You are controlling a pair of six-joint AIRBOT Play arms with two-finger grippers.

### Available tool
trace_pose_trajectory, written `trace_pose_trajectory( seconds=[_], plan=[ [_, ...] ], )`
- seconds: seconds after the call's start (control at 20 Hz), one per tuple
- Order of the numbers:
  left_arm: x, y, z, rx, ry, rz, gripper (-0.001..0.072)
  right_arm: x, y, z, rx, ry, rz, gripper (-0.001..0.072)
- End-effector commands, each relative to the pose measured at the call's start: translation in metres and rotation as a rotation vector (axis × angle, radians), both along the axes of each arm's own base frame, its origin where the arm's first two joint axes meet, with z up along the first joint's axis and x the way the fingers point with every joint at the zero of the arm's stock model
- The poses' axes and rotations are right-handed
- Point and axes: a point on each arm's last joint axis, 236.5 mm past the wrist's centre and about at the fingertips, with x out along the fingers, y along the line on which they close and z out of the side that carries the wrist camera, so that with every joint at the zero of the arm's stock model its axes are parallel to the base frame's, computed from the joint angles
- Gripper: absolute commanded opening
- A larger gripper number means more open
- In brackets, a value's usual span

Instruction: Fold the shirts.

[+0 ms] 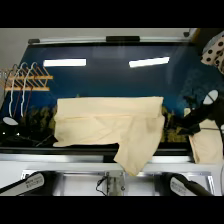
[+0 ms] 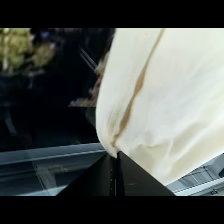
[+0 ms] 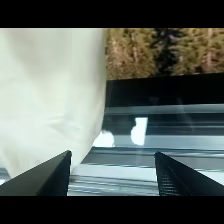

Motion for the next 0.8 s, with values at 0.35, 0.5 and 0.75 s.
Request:
trace_pose_trajectory(
  seconds=[0.35,0.5,0.75],
  plan=[
    [0.001,0.001,-0.001,0.004,-0.004,0.004,0.0033,-0.086,0.067,-0.056,0.186,-0.015,-0.200,0.0501],
    [0.001,0.001,-0.001,0.004,-0.004,0.004,0.0033,-0.090,0.079,-0.067,0.188,-0.014,-0.188,0.0501],
    [0.002,0.002,-0.002,0.008,-0.009,0.007,0.0033,-0.078,0.092,-0.076,0.130,-0.072,-0.172,0.0365]
  ],
)
